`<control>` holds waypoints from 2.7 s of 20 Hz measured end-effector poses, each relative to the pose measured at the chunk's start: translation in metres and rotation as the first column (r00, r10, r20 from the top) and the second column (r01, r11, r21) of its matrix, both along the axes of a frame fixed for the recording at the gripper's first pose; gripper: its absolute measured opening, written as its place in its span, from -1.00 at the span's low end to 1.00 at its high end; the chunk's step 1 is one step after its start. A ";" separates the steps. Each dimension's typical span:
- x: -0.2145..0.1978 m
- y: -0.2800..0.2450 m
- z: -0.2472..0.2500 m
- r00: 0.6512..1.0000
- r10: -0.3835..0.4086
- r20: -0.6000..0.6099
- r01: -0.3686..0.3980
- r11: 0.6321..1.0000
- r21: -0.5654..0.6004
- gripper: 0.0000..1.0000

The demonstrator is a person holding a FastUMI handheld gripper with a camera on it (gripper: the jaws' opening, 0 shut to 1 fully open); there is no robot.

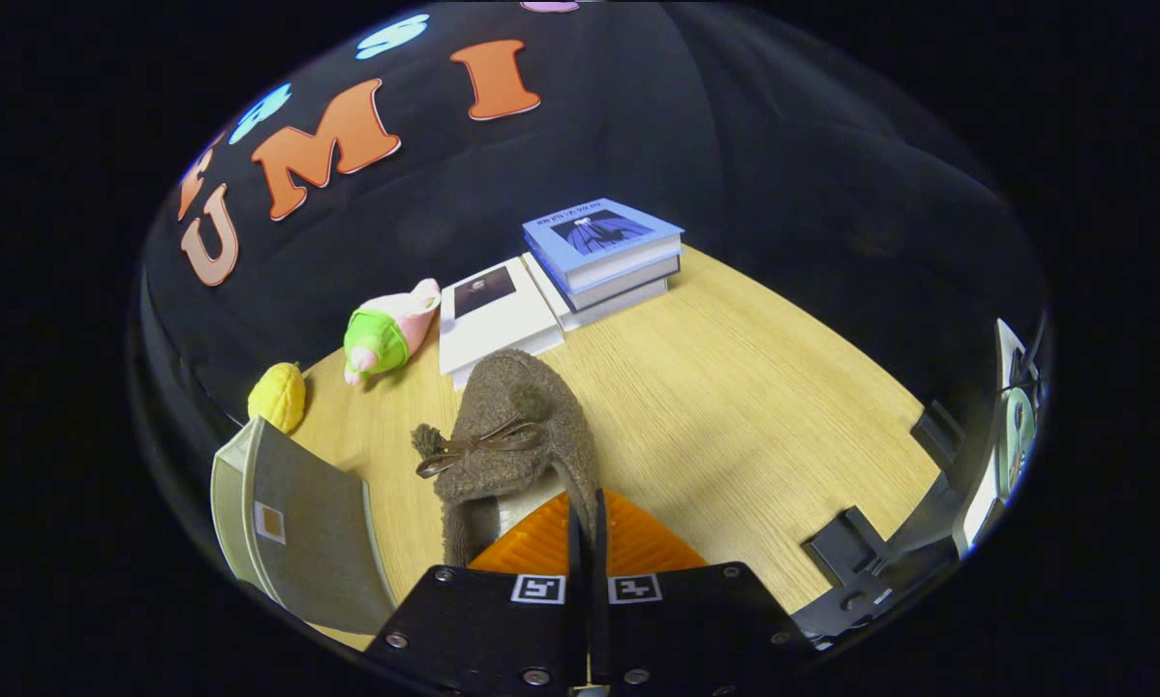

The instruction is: Open the storage box then place both shoes into the box .Put the left shoe in first, then the right shoe, with the right side of both shoes facing outward in a uniform manner.

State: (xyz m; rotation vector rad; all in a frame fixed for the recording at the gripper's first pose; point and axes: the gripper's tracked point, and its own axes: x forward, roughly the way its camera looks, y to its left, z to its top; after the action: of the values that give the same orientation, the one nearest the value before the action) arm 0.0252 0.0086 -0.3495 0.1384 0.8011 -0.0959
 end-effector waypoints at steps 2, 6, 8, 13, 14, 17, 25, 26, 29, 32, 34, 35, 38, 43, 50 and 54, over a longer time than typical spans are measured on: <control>-0.002 0.021 0.018 1.000 -0.010 0.019 0.010 1.000 0.017 -0.96; -0.009 0.066 0.047 0.999 0.009 0.049 -0.009 1.000 0.007 -0.96; -0.014 0.090 0.058 0.999 0.016 0.051 -0.017 1.000 0.012 -0.96; -0.028 0.162 0.082 0.996 0.052 0.070 -0.056 0.997 0.059 -0.96; -0.032 0.175 0.084 0.995 0.062 0.072 -0.066 0.996 0.063 -0.96; -0.042 0.215 0.089 0.993 0.084 0.078 -0.092 0.991 0.099 -0.97; -0.068 0.271 0.062 0.988 0.153 0.022 -0.155 0.982 0.111 -0.95; -0.070 0.273 0.056 0.988 0.154 0.010 -0.154 0.982 0.109 -0.95; -0.074 0.279 0.040 0.987 0.159 -0.007 -0.158 0.982 0.103 -0.94; -0.085 0.293 0.028 0.980 0.197 -0.041 -0.189 0.971 0.146 -0.77; -0.082 0.302 0.038 0.978 0.207 -0.003 -0.203 0.961 0.188 -0.17; -0.082 0.299 0.042 0.977 0.214 0.006 -0.211 0.961 0.178 0.09; -0.075 0.285 0.060 0.974 0.223 0.048 -0.227 0.965 0.130 0.78; -0.055 0.246 0.105 0.966 0.230 0.120 -0.237 0.970 0.050 0.97; -0.025 0.167 0.208 0.936 0.184 0.301 -0.171 0.983 -0.069 0.97; -0.019 0.121 0.258 0.907 0.181 0.379 -0.141 0.981 -0.131 0.96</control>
State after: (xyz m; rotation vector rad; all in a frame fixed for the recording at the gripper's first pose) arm 0.0058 0.1296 -0.0912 -0.0066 0.4041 0.0482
